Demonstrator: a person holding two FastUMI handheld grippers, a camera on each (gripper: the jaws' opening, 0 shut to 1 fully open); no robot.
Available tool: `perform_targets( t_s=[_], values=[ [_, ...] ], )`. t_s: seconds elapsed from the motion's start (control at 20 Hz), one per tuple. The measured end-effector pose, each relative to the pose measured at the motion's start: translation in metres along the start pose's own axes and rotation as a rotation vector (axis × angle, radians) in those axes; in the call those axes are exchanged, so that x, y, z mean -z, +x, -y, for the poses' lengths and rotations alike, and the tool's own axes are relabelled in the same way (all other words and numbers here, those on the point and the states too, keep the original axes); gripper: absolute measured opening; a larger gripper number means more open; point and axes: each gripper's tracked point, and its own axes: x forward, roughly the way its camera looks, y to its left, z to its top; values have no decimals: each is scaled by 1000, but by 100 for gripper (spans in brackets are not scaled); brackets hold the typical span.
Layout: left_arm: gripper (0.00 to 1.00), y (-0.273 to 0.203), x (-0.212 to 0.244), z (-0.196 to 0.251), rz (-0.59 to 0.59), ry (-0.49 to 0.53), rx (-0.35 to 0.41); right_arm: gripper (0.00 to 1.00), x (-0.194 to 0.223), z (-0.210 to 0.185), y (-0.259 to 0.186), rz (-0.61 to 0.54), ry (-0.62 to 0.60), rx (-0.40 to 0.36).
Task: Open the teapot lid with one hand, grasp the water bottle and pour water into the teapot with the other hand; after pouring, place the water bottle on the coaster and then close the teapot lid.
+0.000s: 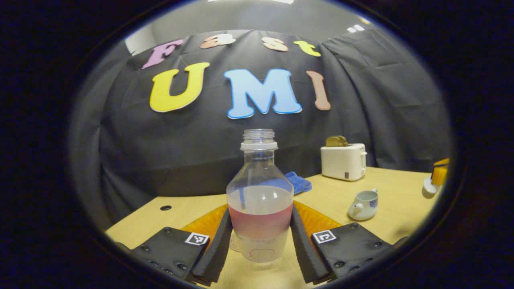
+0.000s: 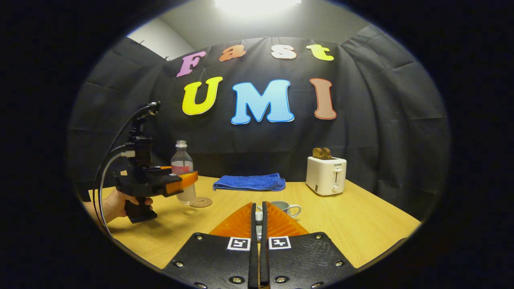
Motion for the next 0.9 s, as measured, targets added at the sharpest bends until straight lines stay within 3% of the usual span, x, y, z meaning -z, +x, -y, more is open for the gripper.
perform_targets(
  t_s=[0.2,0.55,0.9],
  values=[
    [85,15,-16,-19,67,-80,22,2,6,3,22,-20,27,7],
    [84,71,32,-22,-3,-15,-18,2,12,15,32,-35,33,20],
    [84,88,57,-35,-45,-13,-33,2,24,27,35,-66,74,36]
  ],
)
